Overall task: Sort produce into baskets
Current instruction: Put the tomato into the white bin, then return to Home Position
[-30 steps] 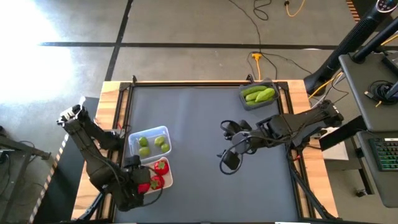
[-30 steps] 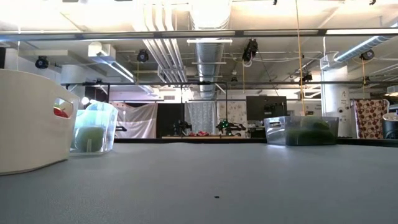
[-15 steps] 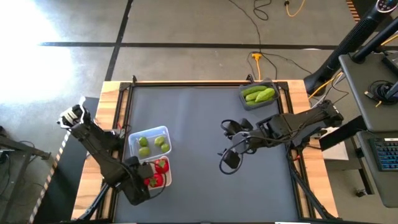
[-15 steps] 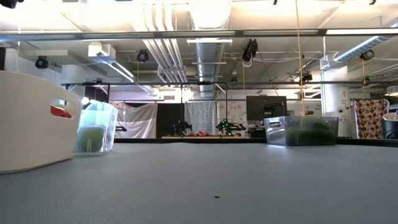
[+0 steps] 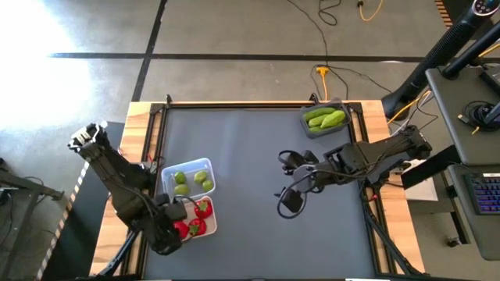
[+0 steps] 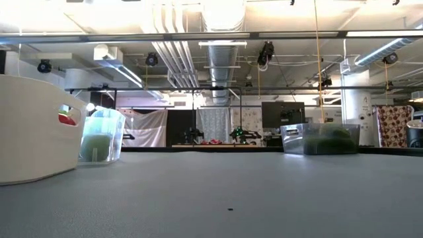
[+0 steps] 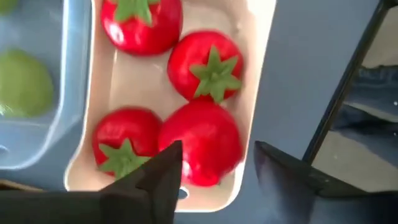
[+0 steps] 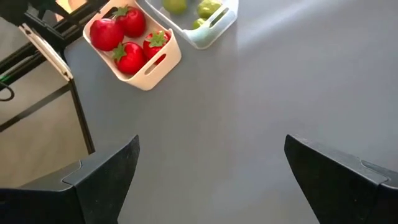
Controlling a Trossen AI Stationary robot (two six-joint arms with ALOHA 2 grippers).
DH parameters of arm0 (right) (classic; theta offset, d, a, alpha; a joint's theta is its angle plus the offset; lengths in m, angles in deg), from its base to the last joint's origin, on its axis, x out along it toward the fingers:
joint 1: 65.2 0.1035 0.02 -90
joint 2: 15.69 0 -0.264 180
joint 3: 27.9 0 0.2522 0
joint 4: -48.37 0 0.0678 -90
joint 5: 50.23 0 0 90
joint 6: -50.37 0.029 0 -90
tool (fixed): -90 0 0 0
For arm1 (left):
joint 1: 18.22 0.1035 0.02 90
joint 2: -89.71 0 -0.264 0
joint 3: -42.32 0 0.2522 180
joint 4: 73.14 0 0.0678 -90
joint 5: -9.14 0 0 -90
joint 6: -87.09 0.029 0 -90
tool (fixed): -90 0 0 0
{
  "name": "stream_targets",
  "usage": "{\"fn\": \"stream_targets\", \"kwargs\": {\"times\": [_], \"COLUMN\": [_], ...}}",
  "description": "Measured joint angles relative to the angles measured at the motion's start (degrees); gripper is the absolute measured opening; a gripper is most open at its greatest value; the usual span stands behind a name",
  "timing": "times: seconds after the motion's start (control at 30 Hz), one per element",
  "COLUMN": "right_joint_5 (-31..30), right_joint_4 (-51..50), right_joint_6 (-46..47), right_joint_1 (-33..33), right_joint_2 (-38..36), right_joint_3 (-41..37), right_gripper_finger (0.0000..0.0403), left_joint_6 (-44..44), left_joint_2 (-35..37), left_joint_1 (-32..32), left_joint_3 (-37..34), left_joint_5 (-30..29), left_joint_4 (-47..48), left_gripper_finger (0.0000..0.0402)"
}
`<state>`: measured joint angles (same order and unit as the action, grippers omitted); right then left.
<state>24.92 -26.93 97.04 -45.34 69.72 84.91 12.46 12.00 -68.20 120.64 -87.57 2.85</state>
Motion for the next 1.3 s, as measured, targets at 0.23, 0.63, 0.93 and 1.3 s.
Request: {"fn": "stream_targets", "kwargs": {"times": [0.23,0.63,0.93,1.3], "right_joint_5": [-0.19,1.62,2.01,22.1], "right_joint_4": [0.02,0.09,11.45,49.16], "right_joint_6": [0.0,2.29,-17.15,-27.27], "right_joint_1": [0.02,0.13,-5.38,-18.16], "right_joint_2": [0.0,-0.39,-0.22,-15.77], "right_joint_3": [-0.02,-0.01,-2.79,-29.81], "right_gripper_finger": [0.0393,0.0393,0.0389,0.0226], "left_joint_6": [-2.77,1.59,21.08,42.58], "left_joint_2": [-0.95,2.97,17.71,31.07], "left_joint_1": [0.07,1.2,16.94,50.46], "left_joint_3": [-6.8,-7.85,-7.99,-21.57], "left_joint_5": [3.16,-1.95,-13.28,13.19], "left_joint_4": [-12.13,-11.93,-16.88,-44.8], "left_gripper_finger": [0.0058,0.0004,0.0,0.0]}}
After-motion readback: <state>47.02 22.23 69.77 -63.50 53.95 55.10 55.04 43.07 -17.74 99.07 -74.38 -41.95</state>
